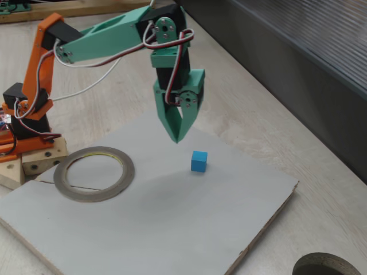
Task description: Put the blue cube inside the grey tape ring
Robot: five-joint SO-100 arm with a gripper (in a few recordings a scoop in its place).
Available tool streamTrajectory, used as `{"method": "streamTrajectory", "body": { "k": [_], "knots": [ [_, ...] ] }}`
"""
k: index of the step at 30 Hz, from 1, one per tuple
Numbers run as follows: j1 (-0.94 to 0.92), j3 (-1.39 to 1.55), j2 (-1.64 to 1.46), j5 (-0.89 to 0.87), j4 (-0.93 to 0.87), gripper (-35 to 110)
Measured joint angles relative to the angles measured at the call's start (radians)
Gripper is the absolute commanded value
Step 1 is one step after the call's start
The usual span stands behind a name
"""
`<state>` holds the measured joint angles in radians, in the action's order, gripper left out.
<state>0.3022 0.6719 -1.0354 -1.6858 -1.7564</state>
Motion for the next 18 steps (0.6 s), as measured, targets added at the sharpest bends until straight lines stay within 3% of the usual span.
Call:
{"method": "streamTrajectory", "body": {
  "k": [8, 18],
  "knots": [
    [0.035, -0.199, 0.176, 0.000, 0.000, 1],
    [0.054, -0.219, 0.258, 0.000, 0.000, 1]
  ]
}}
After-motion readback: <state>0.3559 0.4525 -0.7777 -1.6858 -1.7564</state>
